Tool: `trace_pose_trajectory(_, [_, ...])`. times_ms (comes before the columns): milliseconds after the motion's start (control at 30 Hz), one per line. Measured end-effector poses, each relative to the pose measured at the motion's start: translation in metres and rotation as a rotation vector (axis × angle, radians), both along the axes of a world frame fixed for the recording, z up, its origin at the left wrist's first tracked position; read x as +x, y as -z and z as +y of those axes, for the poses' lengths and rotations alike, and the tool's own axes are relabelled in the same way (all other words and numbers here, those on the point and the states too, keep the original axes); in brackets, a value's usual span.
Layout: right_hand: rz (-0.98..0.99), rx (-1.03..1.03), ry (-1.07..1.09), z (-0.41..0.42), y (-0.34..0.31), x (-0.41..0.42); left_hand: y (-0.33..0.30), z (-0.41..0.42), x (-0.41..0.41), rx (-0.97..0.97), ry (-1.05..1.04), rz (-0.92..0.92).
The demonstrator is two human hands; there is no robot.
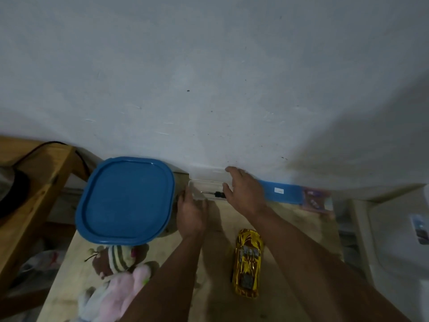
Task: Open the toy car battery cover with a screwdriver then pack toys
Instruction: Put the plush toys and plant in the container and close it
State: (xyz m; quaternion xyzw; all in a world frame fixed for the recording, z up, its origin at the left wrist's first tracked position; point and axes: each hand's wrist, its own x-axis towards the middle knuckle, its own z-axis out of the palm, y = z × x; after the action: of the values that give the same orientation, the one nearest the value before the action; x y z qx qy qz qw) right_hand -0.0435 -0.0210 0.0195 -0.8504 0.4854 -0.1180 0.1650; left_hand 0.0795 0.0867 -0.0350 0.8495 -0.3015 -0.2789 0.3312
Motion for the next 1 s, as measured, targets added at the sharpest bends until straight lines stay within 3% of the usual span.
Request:
trace_pose_trajectory(100, [0.064,0.016,-0.008,0.002,0.000,0.001,0.000,-0.001,0.001,-0.005,-0.004,-0.001])
trace_pose_trajectory(333, [0.128,-0.186,-0.021,0.025,0.009,-0.011,-0.006,0.002,0.001,-0.029,-0.036,-0.021])
trace_pose_trajectory(433, [0.185,-0.109,-0.017,0.039,0.020,-0.020,-0.014,0.004,0.002,-0.056,-0.104,0.069])
trace_pose_trajectory(533, [0.237,-0.005,-0.037,0.047,0.024,-0.023,-0.015,0.006,0.004,-0.074,-0.046,0.043])
trace_pose_trajectory(700, [0.332,0.037,-0.089,0.047,0.017,-0.018,-0.007,0.003,0.007,0.096,0.158,-0.096])
trace_pose_trajectory(800, [0.459,0.091,-0.127,0.043,0.006,-0.010,-0.018,-0.002,0.003,0.215,0.214,-0.078])
trace_pose_trajectory(900, [0.520,0.137,-0.115,0.043,-0.012,0.000,-0.042,0.002,-0.004,0.122,0.171,-0.010])
trace_pose_trajectory(1000, [0.491,0.134,-0.104,0.052,-0.034,0.009,-0.071,0.024,-0.001,-0.057,0.194,-0.073])
